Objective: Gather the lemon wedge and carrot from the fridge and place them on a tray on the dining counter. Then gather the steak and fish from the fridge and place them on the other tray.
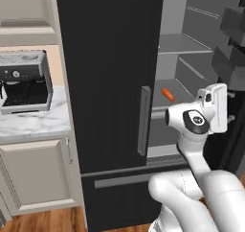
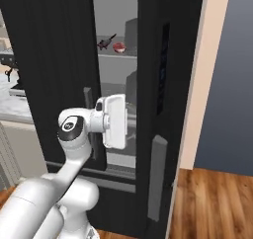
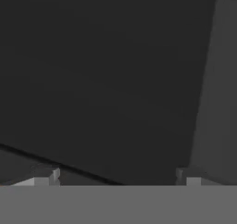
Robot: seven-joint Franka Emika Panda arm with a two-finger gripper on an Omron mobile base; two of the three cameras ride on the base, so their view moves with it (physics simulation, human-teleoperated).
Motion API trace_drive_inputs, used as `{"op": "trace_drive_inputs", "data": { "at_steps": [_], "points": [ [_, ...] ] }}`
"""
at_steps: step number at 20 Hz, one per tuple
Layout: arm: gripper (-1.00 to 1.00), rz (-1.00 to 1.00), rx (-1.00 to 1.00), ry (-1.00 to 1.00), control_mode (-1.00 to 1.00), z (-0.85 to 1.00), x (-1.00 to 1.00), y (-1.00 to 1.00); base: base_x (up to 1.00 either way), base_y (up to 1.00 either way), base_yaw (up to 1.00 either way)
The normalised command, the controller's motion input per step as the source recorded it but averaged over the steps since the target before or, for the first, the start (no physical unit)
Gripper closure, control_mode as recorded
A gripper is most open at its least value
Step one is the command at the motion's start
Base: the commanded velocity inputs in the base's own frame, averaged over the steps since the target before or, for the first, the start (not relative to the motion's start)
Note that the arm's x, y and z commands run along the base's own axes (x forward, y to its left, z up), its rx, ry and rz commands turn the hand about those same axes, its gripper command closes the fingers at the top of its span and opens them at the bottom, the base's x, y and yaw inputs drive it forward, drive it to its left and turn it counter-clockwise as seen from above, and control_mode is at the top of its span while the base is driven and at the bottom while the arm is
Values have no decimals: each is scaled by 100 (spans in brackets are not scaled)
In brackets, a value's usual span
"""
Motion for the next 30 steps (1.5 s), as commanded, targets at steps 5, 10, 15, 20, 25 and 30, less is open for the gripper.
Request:
{"op": "trace_drive_inputs", "data": {
  "at_steps": [5,10,15,20,25,30],
  "points": [
    [-100,-16,7,29,-100,-6,27,-89,0,0,0],
    [-100,-2,24,11,-100,-28,-22,68,0,0,0],
    [-100,18,43,1,-100,-27,10,97,0,0,0],
    [-100,45,62,0,-100,15,71,65,0,0,0],
    [-100,25,70,-7,-100,-13,68,90,0,0,0],
    [-100,5,77,-10,-100,1,44,99,0,0,0]
  ]
}}
